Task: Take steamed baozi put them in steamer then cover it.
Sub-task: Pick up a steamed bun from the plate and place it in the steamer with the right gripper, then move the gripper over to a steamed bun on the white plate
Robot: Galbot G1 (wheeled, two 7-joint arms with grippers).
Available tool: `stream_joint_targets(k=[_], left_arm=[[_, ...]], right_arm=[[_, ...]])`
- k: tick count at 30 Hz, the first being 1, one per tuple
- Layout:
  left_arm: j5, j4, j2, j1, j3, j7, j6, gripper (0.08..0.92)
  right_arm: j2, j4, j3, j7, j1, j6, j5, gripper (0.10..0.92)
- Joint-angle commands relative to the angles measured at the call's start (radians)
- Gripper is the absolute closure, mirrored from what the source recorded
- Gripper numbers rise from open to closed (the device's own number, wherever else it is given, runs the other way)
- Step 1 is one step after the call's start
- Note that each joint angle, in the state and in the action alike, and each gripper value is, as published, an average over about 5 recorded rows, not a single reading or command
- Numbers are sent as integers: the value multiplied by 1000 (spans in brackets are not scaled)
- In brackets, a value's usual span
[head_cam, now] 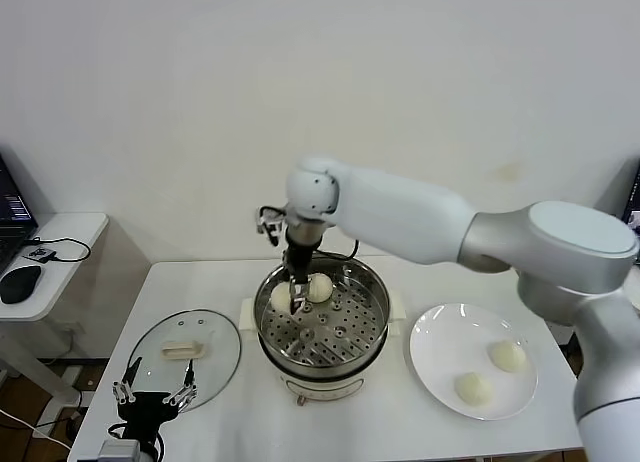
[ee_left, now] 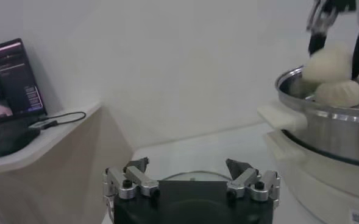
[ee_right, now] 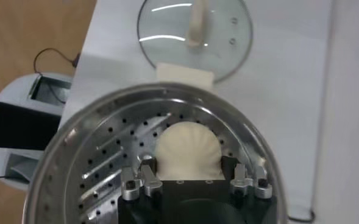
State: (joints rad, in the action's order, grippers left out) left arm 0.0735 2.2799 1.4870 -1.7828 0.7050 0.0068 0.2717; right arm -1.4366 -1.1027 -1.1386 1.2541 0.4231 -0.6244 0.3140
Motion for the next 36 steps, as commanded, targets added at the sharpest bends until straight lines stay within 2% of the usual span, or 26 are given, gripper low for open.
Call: stream_joint_targets(k=[1, 10, 18, 21, 27, 36], left_arm=[[-2, 9, 1, -2, -2, -1, 1, 177], [-1, 13, 4, -6, -6, -1, 1, 177], [1, 14, 8, -9, -14, -1, 1, 177], [1, 13, 9, -8, -16, 0, 2, 177], [0, 16, 6, -11, -17, 9, 8, 177], [7, 8, 5, -26, -32, 20, 13, 177]], right_arm=[[-72, 36, -32, -1, -37, -2, -11, 389], [-66, 35, -28, -22, -52, -6, -32, 383], [-35, 3, -19, -48, -54, -13, -42, 220], [-1, -30, -14, -50, -40, -18, -37, 205], [156, -182, 29, -22, 50, -15, -21, 203], [517, -460, 95, 27, 208, 8, -10, 203]])
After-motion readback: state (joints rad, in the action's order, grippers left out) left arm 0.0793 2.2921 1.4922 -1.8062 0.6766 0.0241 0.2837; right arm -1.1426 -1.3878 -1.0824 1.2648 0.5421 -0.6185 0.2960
